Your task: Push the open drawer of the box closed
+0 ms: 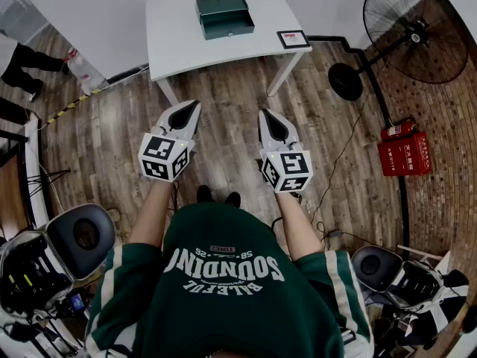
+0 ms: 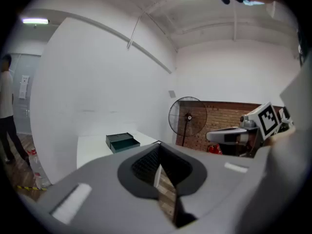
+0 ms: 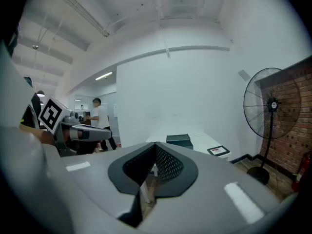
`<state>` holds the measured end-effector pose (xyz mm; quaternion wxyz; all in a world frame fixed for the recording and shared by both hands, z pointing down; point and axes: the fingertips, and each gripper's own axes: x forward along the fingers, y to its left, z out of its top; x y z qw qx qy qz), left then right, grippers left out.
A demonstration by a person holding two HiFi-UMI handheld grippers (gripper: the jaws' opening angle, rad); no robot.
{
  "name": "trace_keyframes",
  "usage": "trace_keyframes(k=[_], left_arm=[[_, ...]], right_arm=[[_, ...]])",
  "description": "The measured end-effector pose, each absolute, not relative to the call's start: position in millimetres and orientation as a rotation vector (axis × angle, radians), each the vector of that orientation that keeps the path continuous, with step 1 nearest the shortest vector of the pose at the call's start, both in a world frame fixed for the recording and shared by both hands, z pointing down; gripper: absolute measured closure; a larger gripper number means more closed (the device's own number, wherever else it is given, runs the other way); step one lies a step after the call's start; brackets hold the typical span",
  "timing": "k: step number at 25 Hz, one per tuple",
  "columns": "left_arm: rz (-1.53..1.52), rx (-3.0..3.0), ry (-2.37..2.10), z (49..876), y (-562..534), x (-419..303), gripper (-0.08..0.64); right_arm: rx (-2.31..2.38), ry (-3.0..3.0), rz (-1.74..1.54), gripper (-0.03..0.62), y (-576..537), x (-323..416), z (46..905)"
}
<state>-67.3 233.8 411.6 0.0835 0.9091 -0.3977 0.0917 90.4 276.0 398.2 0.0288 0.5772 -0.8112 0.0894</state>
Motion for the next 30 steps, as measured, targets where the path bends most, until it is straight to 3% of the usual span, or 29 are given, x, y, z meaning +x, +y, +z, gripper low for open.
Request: trace_keyframes(k=[22, 30], left_arm=[[0.255, 2.758, -1.102, 414, 191, -136, 0.508], [0.253, 2.758, -1.069, 430, 174, -133, 0.508]], right_arm=[[1.840, -2.431, 0.307, 0.591, 236, 14, 405], [1.873, -2.397, 0.337, 0.591, 223, 17, 423]])
